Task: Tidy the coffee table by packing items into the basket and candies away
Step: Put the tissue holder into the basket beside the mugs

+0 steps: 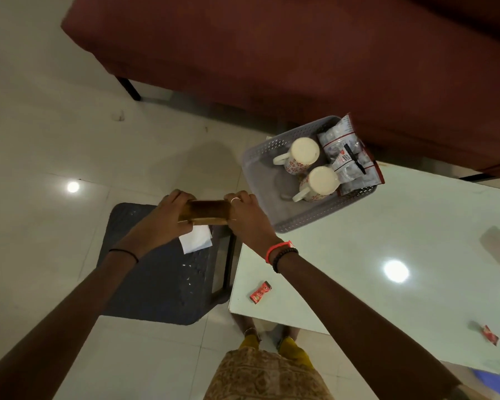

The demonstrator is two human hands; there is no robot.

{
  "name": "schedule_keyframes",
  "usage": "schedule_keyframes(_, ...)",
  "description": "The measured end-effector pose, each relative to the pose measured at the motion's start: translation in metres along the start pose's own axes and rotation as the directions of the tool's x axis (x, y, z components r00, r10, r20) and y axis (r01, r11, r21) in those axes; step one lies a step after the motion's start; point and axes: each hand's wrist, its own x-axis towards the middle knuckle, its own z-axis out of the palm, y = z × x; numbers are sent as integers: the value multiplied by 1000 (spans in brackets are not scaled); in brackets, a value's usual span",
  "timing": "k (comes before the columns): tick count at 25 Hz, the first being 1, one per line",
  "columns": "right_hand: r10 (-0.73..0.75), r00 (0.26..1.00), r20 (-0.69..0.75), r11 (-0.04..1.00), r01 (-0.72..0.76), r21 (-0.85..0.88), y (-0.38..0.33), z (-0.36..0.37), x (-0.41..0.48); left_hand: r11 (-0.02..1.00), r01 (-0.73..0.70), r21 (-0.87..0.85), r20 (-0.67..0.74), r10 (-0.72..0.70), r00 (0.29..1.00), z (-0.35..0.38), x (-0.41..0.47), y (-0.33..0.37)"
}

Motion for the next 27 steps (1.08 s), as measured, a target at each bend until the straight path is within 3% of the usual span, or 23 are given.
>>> schedule_keyframes(7, 171, 980, -98, 978, -180, -100, 55, -36, -5, 945, -307, 116, 145, 290, 946, -15, 95, 60)
schedule_keyframes(13, 423, 897, -131, 905, -410, 111, 85, -31, -10, 864, -457, 212, 257, 402, 879, 8, 164, 100)
schedule_keyframes(21, 559, 823, -104, 826, -541, 159, 118, 0, 6, 846, -487, 216, 340, 403, 850, 53, 206, 104)
schedule_keyframes(27, 561, 821, -102, 821, -537, 194, 122, 16, 16, 855, -479, 199, 325, 404, 855, 64, 215, 92)
